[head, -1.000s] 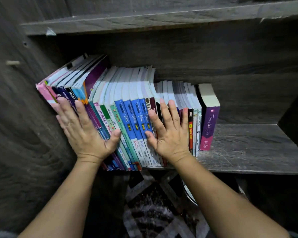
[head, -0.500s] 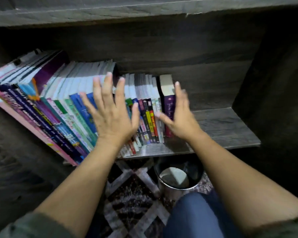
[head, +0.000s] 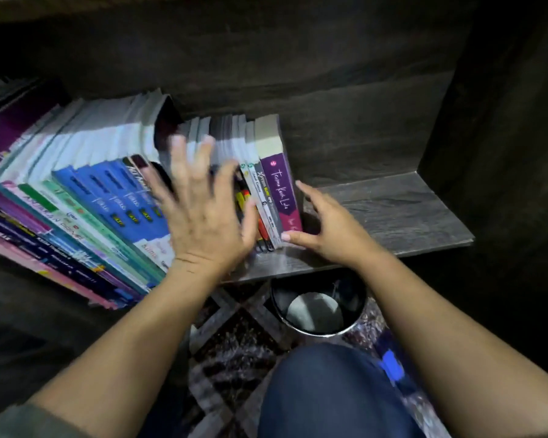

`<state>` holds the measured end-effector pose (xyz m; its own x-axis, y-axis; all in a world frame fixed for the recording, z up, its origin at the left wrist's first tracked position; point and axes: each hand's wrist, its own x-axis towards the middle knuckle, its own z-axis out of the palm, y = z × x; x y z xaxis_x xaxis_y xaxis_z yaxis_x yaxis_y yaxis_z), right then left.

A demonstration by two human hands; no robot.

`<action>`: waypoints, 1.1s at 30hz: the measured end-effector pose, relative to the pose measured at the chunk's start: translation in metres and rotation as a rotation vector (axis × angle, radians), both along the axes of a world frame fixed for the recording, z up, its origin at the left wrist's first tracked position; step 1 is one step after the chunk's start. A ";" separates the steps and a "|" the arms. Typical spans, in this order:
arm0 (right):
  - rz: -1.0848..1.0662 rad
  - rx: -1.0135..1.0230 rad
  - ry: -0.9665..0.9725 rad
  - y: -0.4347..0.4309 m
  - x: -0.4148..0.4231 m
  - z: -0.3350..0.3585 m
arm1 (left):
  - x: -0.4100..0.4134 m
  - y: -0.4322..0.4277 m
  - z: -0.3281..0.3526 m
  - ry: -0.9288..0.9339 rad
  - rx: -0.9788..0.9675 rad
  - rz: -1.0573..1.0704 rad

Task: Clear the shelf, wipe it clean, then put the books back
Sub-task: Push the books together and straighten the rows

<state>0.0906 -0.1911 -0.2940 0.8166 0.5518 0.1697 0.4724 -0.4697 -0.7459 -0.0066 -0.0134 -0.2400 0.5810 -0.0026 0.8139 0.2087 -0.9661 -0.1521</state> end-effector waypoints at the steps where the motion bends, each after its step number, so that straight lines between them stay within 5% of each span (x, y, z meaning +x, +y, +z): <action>1: -0.029 -0.028 -0.038 -0.016 -0.006 -0.006 | 0.000 -0.014 -0.007 0.114 0.034 -0.145; 4: -0.142 -0.086 -0.078 -0.069 -0.029 -0.033 | 0.009 -0.050 -0.041 0.521 0.066 -0.504; 8: -0.237 -0.194 0.067 -0.133 -0.054 -0.093 | 0.025 -0.079 -0.090 0.851 -0.014 -0.560; 14: -0.290 -0.631 0.361 -0.170 -0.072 -0.178 | 0.063 -0.099 -0.124 0.949 -0.129 -0.584; 19: -0.430 -0.773 0.577 -0.166 -0.083 -0.224 | 0.074 -0.093 -0.132 0.923 -0.063 -0.547; 27: -0.545 -0.784 0.374 -0.157 -0.085 -0.215 | 0.072 -0.095 -0.130 0.904 -0.064 -0.523; 33: -0.468 -0.903 0.498 -0.163 -0.097 -0.193 | 0.064 -0.110 -0.112 1.060 -0.254 -0.450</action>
